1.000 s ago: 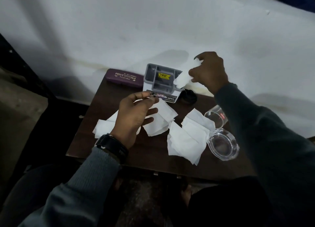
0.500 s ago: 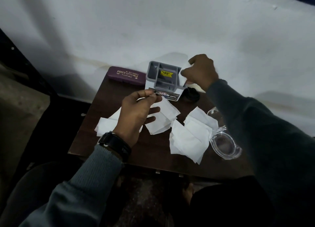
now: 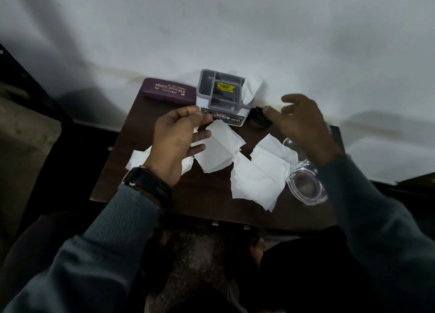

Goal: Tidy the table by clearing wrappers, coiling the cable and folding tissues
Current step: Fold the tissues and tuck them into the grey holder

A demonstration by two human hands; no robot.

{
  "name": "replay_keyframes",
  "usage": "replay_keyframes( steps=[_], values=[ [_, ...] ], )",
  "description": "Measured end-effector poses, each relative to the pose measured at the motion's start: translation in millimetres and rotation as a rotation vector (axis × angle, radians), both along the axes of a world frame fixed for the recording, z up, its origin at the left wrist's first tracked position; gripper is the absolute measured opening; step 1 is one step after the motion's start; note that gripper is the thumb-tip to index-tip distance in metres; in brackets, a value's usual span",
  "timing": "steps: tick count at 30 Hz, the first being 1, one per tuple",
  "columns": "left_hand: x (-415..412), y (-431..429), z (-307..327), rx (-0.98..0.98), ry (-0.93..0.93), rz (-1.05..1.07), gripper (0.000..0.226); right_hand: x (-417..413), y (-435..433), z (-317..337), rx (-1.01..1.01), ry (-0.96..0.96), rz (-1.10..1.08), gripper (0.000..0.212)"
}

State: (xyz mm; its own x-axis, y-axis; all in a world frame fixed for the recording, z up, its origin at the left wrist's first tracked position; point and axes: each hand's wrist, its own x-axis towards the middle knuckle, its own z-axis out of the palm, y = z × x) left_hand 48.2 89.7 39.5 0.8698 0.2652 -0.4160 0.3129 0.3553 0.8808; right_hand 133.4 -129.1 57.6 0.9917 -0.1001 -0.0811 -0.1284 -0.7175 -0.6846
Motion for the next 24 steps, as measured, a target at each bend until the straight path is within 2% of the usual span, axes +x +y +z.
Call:
replay_keyframes(
  steps=[6,10,12,20,22,24],
  values=[
    [5,19,5,0.007,-0.031,0.096,0.013,-53,-8,-26,-0.066,0.119,0.177,0.038],
    [5,27,5,-0.015,-0.064,0.138,0.012,-35,18,-45,-0.177,0.038,0.33,0.027],
    [4,25,4,-0.027,-0.067,0.122,0.012,-18,32,-59,-0.235,0.001,0.351,0.03],
    [6,37,-1,-0.076,-0.07,0.119,0.011,6,62,-88,-0.325,0.072,0.308,0.051],
    [5,40,0,-0.084,-0.067,0.121,0.012,4,66,-90,-0.287,0.095,0.277,0.05],
    [4,42,0,-0.098,-0.062,0.12,0.011,5,68,-92,-0.217,0.089,0.25,0.038]
  ],
)
